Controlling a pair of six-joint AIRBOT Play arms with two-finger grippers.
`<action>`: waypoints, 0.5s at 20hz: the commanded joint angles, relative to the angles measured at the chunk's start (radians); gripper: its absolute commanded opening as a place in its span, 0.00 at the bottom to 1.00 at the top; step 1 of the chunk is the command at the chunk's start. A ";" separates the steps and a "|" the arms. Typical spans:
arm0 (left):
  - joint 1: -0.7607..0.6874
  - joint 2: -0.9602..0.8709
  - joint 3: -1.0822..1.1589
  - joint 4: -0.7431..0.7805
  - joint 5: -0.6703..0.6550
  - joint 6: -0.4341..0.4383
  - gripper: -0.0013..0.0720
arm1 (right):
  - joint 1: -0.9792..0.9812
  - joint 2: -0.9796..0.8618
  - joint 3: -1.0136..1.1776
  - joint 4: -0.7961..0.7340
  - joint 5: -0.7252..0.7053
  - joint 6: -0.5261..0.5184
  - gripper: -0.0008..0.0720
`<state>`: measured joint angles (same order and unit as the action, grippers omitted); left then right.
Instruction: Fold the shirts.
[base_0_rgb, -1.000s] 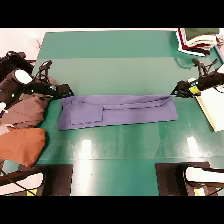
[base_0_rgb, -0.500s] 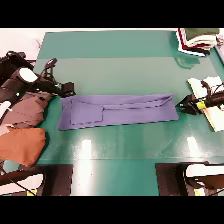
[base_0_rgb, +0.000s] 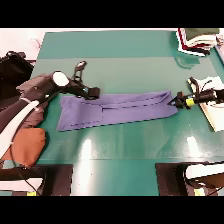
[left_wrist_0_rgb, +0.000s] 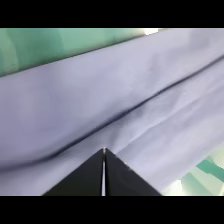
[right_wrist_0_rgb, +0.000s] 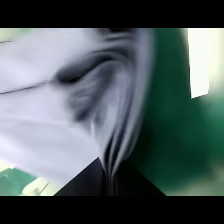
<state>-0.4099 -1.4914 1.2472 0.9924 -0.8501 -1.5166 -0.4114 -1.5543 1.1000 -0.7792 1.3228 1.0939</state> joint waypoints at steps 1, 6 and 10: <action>-0.094 -0.150 0.136 -0.022 0.003 -0.002 0.05 | 0.055 0.103 0.108 0.020 0.076 0.009 0.03; -0.160 -0.298 0.232 -0.033 -0.005 -0.024 0.05 | 0.207 0.272 0.296 0.021 0.089 0.119 0.03; -0.177 -0.336 0.232 -0.065 0.001 -0.024 0.05 | 0.362 0.305 0.409 0.021 0.091 0.188 0.03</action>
<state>-0.5682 -1.7893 1.4643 0.9497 -0.8524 -1.5364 -0.1471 -1.2835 1.4292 -0.7593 1.4120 1.2213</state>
